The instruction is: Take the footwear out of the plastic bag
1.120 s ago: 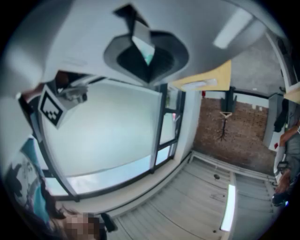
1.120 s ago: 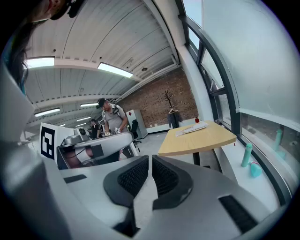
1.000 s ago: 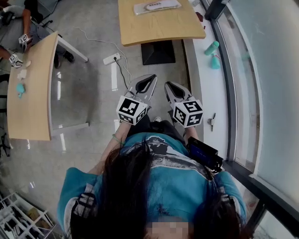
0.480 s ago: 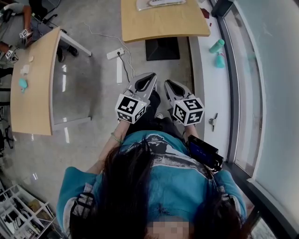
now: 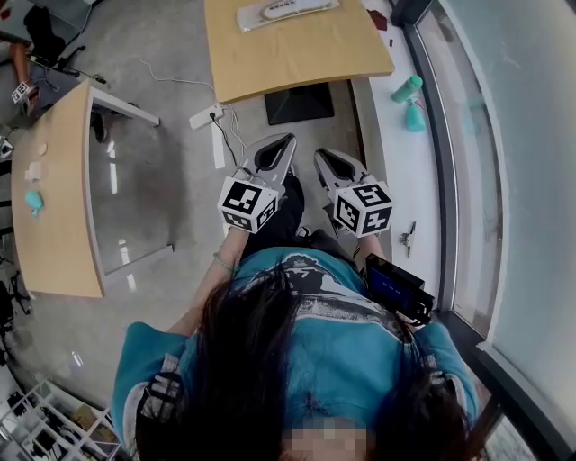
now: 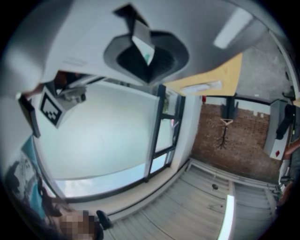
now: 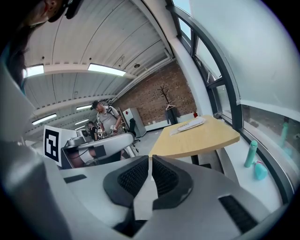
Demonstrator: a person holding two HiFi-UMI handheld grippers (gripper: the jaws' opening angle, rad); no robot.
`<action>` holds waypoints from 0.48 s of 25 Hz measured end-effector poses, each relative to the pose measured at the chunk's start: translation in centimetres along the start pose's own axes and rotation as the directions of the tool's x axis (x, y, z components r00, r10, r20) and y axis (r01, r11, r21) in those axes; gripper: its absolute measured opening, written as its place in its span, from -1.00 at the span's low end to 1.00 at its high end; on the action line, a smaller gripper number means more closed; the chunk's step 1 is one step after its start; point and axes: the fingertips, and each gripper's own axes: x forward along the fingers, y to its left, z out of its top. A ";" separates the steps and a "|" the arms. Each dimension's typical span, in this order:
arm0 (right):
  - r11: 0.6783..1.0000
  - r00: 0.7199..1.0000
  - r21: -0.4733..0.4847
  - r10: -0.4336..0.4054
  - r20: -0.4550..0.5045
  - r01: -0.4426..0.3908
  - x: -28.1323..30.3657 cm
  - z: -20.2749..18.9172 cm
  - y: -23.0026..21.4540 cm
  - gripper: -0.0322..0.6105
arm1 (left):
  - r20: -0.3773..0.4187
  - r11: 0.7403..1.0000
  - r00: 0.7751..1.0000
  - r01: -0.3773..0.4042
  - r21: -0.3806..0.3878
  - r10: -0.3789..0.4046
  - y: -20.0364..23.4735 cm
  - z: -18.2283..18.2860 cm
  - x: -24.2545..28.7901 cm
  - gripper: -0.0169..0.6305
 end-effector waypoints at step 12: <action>0.999 0.998 0.007 -0.053 0.019 0.053 13.4 10.3 -6.3 -0.80 | 0.031 0.999 0.998 0.054 0.005 -0.054 13.9 5.2 10.2 -0.94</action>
